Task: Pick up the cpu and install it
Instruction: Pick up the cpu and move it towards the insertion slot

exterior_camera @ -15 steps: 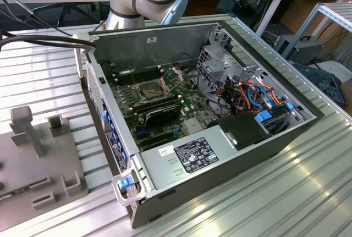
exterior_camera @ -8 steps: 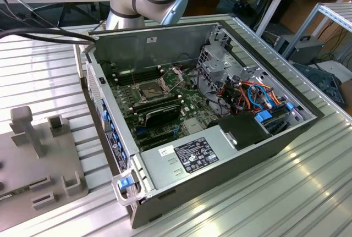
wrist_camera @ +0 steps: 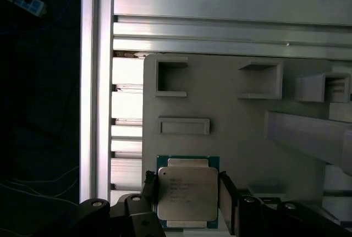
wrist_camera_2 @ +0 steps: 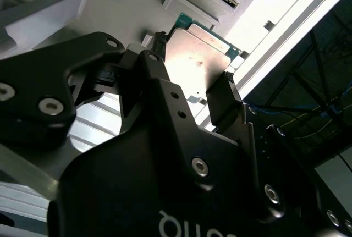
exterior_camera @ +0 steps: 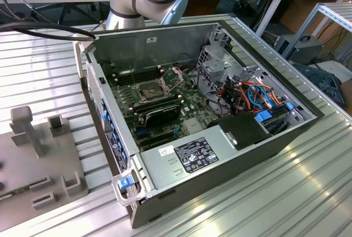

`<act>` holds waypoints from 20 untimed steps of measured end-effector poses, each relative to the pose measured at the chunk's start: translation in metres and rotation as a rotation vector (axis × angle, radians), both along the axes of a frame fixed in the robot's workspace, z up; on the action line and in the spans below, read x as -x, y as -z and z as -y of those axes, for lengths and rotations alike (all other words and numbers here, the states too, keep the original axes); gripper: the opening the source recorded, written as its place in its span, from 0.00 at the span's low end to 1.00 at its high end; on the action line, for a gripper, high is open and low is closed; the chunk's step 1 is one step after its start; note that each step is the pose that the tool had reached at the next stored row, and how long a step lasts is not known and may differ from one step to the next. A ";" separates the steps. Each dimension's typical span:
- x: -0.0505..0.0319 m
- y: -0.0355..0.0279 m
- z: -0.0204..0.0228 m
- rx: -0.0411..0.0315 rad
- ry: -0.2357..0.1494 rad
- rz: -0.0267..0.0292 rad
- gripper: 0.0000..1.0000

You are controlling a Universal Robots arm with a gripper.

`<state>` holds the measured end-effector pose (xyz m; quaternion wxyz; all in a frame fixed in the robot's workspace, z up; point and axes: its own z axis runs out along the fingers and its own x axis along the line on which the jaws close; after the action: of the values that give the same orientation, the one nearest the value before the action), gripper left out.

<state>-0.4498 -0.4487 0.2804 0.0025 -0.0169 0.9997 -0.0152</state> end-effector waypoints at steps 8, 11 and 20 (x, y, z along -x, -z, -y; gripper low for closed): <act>0.0000 -0.0005 0.0000 0.0002 0.000 -0.0001 0.55; 0.0000 -0.0025 0.0000 0.0002 0.000 0.0000 0.55; 0.0000 -0.0130 0.0000 0.0002 0.000 0.0000 0.55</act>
<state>-0.4498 -0.4487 0.2934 0.0025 -0.0169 0.9997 -0.0153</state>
